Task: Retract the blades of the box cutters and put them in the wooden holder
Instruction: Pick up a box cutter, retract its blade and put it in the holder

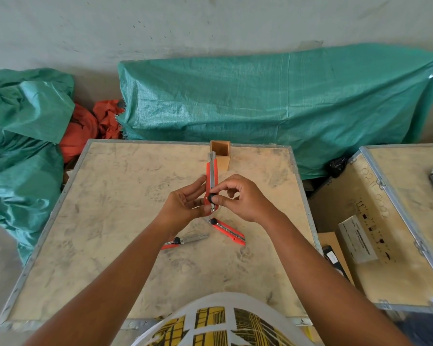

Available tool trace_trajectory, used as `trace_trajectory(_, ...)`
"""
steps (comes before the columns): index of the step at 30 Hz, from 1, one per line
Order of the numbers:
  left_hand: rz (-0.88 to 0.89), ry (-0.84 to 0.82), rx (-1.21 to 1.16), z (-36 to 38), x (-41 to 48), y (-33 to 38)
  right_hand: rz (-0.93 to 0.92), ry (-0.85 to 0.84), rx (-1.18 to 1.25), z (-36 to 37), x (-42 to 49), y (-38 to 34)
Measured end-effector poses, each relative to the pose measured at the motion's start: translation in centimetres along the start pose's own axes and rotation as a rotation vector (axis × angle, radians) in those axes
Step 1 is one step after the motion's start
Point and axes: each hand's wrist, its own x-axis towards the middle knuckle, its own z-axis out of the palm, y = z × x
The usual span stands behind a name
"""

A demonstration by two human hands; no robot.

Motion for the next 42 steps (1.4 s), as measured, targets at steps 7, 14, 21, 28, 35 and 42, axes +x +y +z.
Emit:
trace_trajectory(7,-0.012,0.0,-0.004,0.0,-0.2,-0.1,-0.015,-0.032,-0.003,0.2,-0.1,0.2)
trace_trajectory(14,0.007,-0.016,-0.005,0.2,-0.2,0.3,-0.019,0.022,0.031,0.3,0.0,-0.3)
trace_trajectory(21,0.018,-0.039,-0.045,0.2,0.0,0.5,-0.001,-0.042,0.145,-0.1,0.0,-0.2)
trace_trajectory(28,0.019,-0.065,-0.006,0.0,0.6,0.5,-0.006,0.027,0.172,0.3,0.3,0.4)
trace_trajectory(35,0.011,-0.042,0.113,-0.1,2.4,0.9,-0.037,0.182,0.112,-0.5,2.5,1.6)
trace_trajectory(42,0.022,-0.046,0.212,-0.7,7.2,2.3,0.012,0.173,0.222,-2.7,6.9,2.4)
